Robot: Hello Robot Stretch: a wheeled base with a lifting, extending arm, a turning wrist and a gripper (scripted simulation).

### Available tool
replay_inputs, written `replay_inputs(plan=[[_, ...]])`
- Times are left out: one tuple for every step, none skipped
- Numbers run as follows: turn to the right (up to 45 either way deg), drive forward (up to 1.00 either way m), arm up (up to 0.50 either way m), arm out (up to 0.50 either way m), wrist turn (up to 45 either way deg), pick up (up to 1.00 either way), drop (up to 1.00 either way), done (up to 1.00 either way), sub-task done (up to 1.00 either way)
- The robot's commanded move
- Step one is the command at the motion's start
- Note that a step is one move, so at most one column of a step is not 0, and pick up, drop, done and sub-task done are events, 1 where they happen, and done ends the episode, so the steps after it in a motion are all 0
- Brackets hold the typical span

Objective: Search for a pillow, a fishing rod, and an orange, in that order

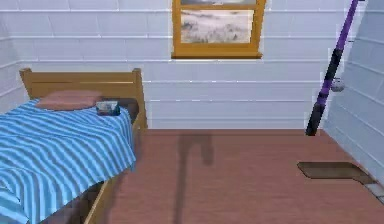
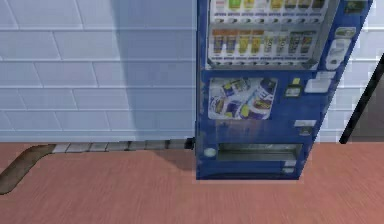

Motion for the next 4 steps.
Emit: replay_inputs(plan=[[0.0,1.0,0.0,0.0,0.0,0.0,0.0,0.0,0.0],[9.0,0.0,0.0,0.0,0.0,0.0,0.0,0.0,0.0],[0.0,0.45,0.0,0.0,0.0,0.0,0.0,0.0,0.0],[-45.0,0.0,0.0,0.0,0.0,0.0,0.0,0.0,0.0]])
